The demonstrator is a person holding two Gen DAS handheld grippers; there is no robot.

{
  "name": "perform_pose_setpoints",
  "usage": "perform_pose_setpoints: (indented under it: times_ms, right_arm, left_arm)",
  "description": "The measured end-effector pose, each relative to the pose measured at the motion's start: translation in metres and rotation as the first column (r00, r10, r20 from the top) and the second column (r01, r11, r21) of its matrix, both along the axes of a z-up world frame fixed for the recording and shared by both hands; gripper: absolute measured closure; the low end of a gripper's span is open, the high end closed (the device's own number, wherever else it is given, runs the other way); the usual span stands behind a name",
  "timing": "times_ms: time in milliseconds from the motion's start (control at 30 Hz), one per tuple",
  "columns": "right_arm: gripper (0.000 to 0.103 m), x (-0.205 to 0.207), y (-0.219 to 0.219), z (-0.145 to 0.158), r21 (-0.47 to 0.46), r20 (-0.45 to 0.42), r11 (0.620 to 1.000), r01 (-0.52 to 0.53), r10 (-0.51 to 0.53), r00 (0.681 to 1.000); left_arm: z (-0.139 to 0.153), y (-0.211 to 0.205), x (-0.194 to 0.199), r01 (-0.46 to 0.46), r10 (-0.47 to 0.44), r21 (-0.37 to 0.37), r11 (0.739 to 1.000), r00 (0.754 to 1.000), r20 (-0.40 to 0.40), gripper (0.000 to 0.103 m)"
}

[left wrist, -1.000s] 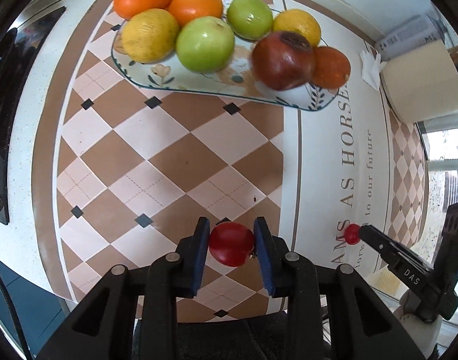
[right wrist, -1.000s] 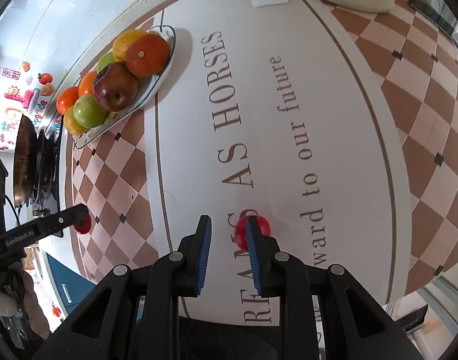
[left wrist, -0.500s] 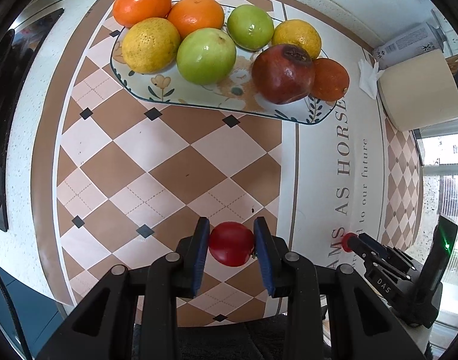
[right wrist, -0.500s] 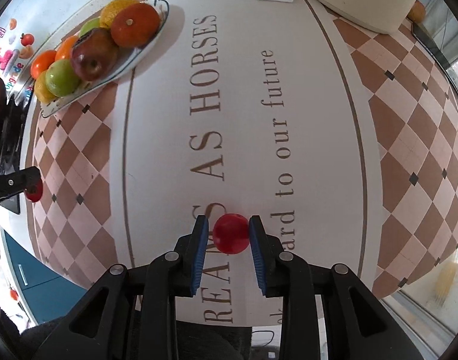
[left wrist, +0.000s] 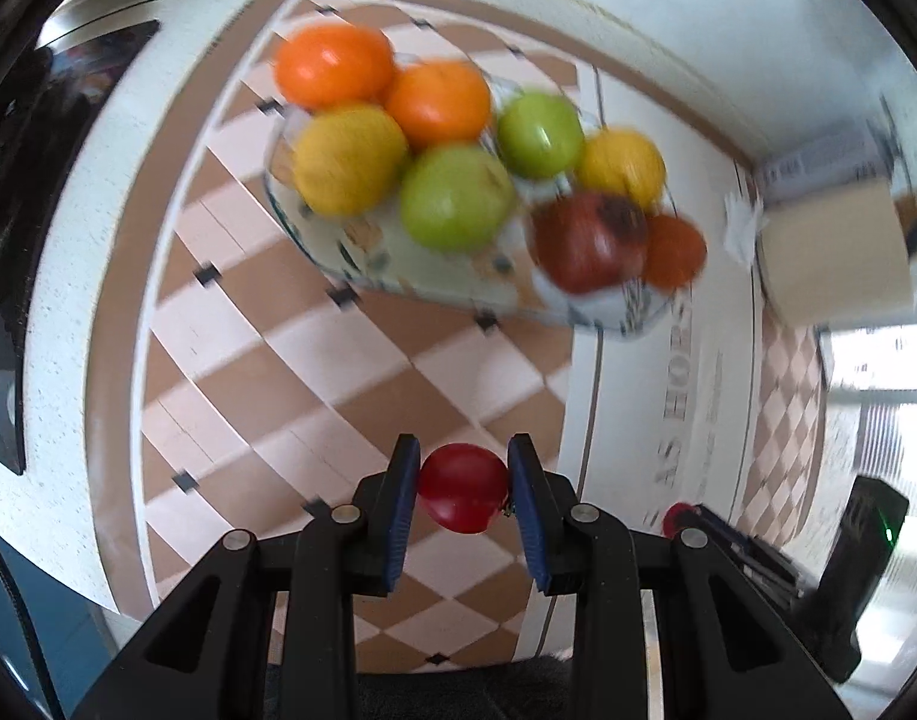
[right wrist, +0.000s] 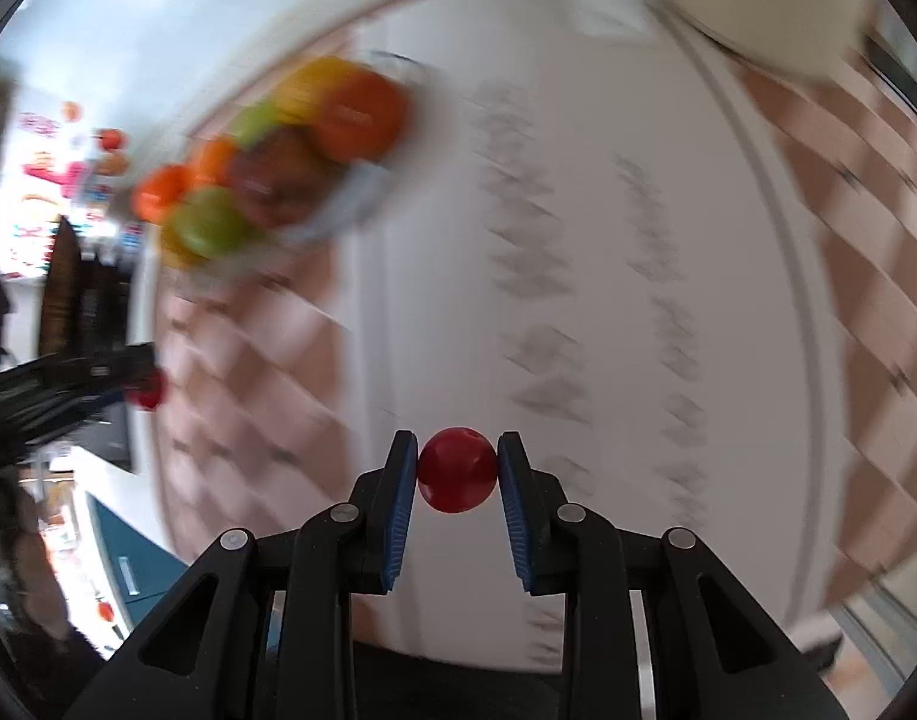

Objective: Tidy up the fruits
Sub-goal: 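Carry both cherry tomatoes onto the plate and release them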

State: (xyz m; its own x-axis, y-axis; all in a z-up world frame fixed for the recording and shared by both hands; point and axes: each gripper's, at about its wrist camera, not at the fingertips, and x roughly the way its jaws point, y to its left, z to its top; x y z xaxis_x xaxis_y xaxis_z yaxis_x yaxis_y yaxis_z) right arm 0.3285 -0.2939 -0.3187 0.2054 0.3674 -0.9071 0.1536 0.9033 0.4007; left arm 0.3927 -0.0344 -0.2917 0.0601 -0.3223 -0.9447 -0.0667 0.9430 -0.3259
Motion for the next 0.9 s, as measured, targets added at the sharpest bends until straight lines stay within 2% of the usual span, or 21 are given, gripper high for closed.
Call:
perform_pose_setpoints:
  times_ms: [67, 233, 400, 533, 733, 833, 900]
  right_arm:
    - [0.073, 0.022, 0.019, 0.004, 0.067, 0.029, 0.998, -0.020, 0.018, 0.999]
    - [0.073, 0.075, 0.071, 0.001, 0.095, 0.080, 0.993, -0.075, 0.067, 0.994]
    - [0.073, 0.111, 0.101, -0.012, 0.045, 0.092, 0.990, -0.131, 0.126, 0.988]
    - [0.073, 0.123, 0.117, -0.026, 0.030, 0.078, 0.989, -0.147, 0.144, 0.986]
    - [0.072, 0.129, 0.125, -0.030, 0.013, 0.080, 0.987, -0.158, 0.156, 0.984]
    - [0.060, 0.128, 0.123, -0.030, 0.025, 0.064, 0.987, -0.161, 0.159, 0.985]
    - [0.056, 0.125, 0.122, -0.028, 0.023, 0.057, 0.986, -0.163, 0.161, 0.985]
  left_arm:
    - [0.003, 0.011, 0.012, -0.043, 0.043, -0.010, 0.999, 0.999, 0.003, 0.075]
    - [0.003, 0.030, 0.042, -0.121, 0.121, -0.018, 0.992, 0.993, 0.012, 0.075]
    - [-0.006, 0.033, 0.067, -0.148, 0.148, -0.003, 0.989, 0.989, 0.013, 0.075]
    - [-0.019, 0.031, 0.081, -0.145, 0.145, 0.012, 0.989, 0.989, -0.002, 0.075]
    - [-0.030, 0.029, 0.088, -0.143, 0.143, 0.011, 0.990, 0.990, -0.021, 0.075]
    - [-0.031, 0.030, 0.091, -0.145, 0.146, 0.011, 0.989, 0.989, -0.035, 0.074]
    - [-0.032, 0.032, 0.091, -0.153, 0.153, 0.009, 0.988, 0.987, -0.049, 0.073]
